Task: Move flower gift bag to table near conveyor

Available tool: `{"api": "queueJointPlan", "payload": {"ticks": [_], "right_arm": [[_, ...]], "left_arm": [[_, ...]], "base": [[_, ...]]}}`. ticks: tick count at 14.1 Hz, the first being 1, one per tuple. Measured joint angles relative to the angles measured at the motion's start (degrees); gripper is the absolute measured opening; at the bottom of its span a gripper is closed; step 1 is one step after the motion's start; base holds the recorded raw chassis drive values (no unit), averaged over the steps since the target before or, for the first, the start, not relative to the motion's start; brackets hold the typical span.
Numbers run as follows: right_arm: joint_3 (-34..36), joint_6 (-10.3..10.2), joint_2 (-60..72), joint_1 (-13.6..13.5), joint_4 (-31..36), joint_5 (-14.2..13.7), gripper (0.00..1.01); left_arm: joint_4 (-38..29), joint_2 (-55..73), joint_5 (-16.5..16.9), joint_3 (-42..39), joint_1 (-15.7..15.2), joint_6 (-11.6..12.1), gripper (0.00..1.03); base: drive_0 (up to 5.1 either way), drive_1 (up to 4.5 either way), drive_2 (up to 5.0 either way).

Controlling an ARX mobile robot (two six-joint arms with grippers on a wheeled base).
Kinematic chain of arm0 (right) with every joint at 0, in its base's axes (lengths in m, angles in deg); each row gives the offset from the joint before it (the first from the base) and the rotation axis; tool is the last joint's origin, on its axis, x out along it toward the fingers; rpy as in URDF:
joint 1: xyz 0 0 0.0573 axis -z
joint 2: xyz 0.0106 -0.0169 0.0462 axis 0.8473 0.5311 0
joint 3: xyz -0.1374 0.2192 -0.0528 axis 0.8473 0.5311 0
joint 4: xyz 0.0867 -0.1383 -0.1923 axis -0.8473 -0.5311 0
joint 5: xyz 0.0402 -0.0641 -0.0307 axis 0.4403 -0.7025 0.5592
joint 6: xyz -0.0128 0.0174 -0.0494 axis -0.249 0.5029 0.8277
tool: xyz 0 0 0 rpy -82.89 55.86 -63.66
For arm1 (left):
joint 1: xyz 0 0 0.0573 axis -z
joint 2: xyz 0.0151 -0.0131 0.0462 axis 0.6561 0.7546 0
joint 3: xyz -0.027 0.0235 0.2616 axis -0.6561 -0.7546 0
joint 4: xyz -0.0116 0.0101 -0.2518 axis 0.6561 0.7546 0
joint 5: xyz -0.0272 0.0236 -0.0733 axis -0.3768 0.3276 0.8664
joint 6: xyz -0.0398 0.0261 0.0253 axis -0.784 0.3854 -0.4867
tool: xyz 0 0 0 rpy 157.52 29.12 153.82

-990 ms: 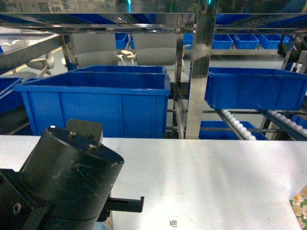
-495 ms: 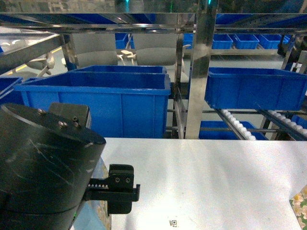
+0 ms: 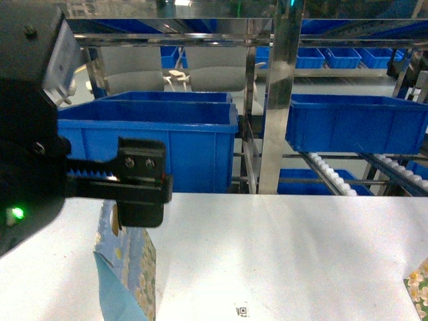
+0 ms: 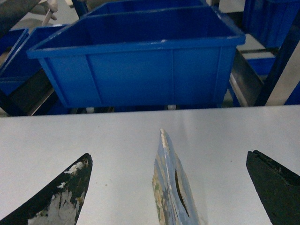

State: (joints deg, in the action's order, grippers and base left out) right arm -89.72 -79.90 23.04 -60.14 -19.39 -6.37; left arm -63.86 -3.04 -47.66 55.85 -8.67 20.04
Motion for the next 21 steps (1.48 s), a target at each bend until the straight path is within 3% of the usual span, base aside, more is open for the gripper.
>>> {"api": "queueJointPlan", "payload": {"ticks": [4, 12, 15, 17, 18, 19, 20, 21], "right_arm": [[0.0, 0.0, 0.0, 0.0, 0.02, 0.0, 0.98], [0.0, 0.0, 0.0, 0.0, 0.0, 0.0, 0.98], [0.0, 0.0, 0.0, 0.0, 0.0, 0.0, 0.98], [0.0, 0.0, 0.0, 0.0, 0.0, 0.0, 0.98], [0.07, 0.0, -0.04, 0.07, 0.59, 0.33, 0.98], [2.86, 0.5, -2.29, 2.05, 7.74, 6.08, 0.86], [4.98, 1.03, -4.52, 2.23, 9.97, 9.01, 0.72], [6.03, 1.36, -4.63, 2.23, 10.38, 9.57, 0.59]], "left_arm": [[4.24, -16.09, 0.35, -4.9, -4.92, 3.74, 0.98], [12.9, -39.26, 5.55, -11.56, -16.35, 7.67, 0.98], [19.91, -49.92, 3.39, -10.19, -20.11, 12.04, 0.98], [20.68, -52.94, 2.58, -9.57, -23.02, 13.27, 0.98], [20.9, -52.61, 2.84, -9.55, -22.91, 13.33, 0.98], [20.94, -52.28, 3.02, -9.55, -22.69, 13.33, 0.98], [15.82, -54.29, 14.6, -11.37, -27.98, 12.24, 0.88], [14.56, -56.89, 24.92, -14.27, -32.59, 11.19, 0.75]], "base": [[0.0, 0.0, 0.0], [0.0, 0.0, 0.0], [0.0, 0.0, 0.0], [0.0, 0.0, 0.0], [0.0, 0.0, 0.0], [0.0, 0.0, 0.0], [0.0, 0.0, 0.0], [0.0, 0.0, 0.0]]}}
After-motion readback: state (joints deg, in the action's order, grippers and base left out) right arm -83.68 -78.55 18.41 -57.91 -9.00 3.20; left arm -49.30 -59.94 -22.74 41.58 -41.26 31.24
